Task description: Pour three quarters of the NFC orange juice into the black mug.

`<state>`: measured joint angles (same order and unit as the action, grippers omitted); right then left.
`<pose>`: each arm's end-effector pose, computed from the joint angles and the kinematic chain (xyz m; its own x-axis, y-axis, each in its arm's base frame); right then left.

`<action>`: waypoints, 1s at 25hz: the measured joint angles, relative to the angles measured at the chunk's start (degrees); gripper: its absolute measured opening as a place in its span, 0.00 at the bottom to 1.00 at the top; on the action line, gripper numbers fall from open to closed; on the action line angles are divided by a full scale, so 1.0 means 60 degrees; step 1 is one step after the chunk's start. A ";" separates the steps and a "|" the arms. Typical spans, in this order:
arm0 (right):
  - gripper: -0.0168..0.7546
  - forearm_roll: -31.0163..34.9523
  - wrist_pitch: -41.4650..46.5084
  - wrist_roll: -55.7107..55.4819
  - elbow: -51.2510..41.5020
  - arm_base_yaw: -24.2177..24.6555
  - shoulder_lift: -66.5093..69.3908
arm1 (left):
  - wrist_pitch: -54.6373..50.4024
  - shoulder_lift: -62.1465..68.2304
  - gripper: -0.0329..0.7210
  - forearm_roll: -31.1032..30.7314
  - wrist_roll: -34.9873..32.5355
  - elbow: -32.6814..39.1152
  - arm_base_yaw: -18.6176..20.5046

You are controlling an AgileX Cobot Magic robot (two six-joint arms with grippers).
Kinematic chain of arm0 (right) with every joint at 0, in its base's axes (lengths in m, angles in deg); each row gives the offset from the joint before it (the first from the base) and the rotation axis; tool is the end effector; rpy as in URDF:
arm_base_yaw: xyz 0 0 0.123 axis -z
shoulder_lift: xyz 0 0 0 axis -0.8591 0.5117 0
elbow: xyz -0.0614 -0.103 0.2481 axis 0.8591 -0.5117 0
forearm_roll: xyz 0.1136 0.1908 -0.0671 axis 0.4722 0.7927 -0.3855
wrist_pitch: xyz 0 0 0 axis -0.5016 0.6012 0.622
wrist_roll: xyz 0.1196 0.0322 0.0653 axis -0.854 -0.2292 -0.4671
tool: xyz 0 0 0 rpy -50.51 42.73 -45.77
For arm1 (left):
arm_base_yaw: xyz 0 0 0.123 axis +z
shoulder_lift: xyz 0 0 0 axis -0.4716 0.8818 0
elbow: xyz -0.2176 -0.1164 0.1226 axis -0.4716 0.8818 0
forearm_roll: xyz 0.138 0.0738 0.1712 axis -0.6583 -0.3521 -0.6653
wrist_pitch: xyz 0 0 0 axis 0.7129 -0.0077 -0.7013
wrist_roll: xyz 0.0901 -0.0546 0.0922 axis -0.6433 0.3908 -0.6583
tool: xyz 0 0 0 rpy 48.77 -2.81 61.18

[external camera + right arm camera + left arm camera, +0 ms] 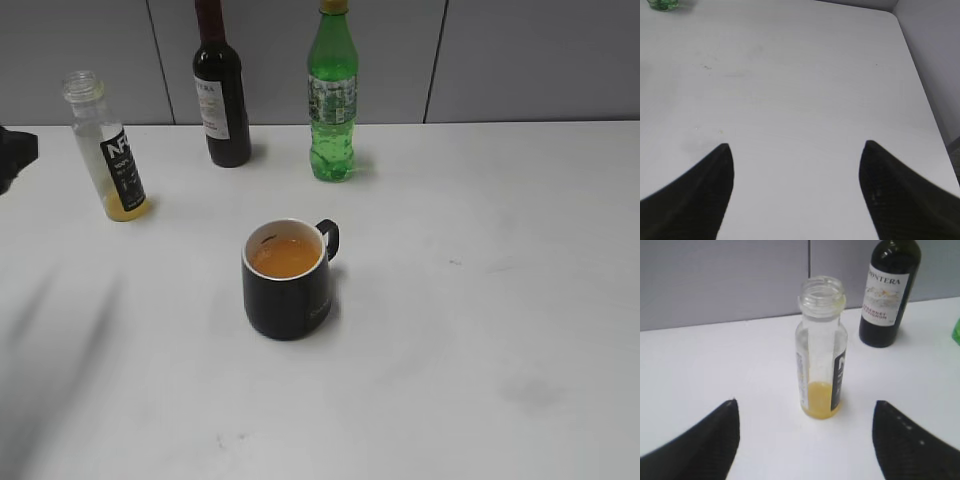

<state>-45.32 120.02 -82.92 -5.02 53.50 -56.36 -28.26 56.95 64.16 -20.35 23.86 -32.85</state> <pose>0.0450 -0.0012 0.2324 -0.4193 -0.1015 -0.9022 -0.0873 0.9936 -0.0713 0.2889 -0.0276 0.2129 -0.3827 0.1771 -0.9067 0.1637 0.9789 0.1221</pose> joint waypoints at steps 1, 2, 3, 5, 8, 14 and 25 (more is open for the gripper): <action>0.79 0.0000 0.0000 0.0000 0.0000 0.0000 0.0000 | -0.0872 -0.0523 0.88 0.0010 0.0007 -0.0066 0.0000; 0.79 0.0000 0.0000 0.0000 0.0000 0.0000 0.0000 | -0.1793 -0.1043 0.88 0.0041 0.0007 -0.0153 0.0000; 0.79 0.0000 0.0000 0.0000 0.0000 0.0000 0.0000 | -0.2752 -0.1478 0.88 0.0127 0.0007 -0.0264 0.0000; 0.79 0.0000 0.0000 0.0000 0.0000 0.0000 0.0000 | -0.4621 -0.2509 0.88 0.0323 0.0007 -0.0530 0.0000; 0.79 0.0000 0.0000 0.0000 0.0000 0.0000 0.0000 | -0.7501 -0.3885 0.88 0.0572 0.0007 -0.0983 0.0000; 0.79 0.0000 0.0000 0.0000 0.0000 0.0000 0.0000 | -1.1900 -0.6359 0.88 0.0846 -0.0332 -0.1160 -0.0060; 0.79 0.0000 0.0000 0.0000 0.0000 0.0000 0.0000 | -1.3670 -1.0697 0.83 0.1136 -0.0364 -0.0665 -0.0093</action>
<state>-45.32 120.02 -82.92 -5.02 53.50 -56.36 -110.28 -7.23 70.97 -22.53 19.87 -33.41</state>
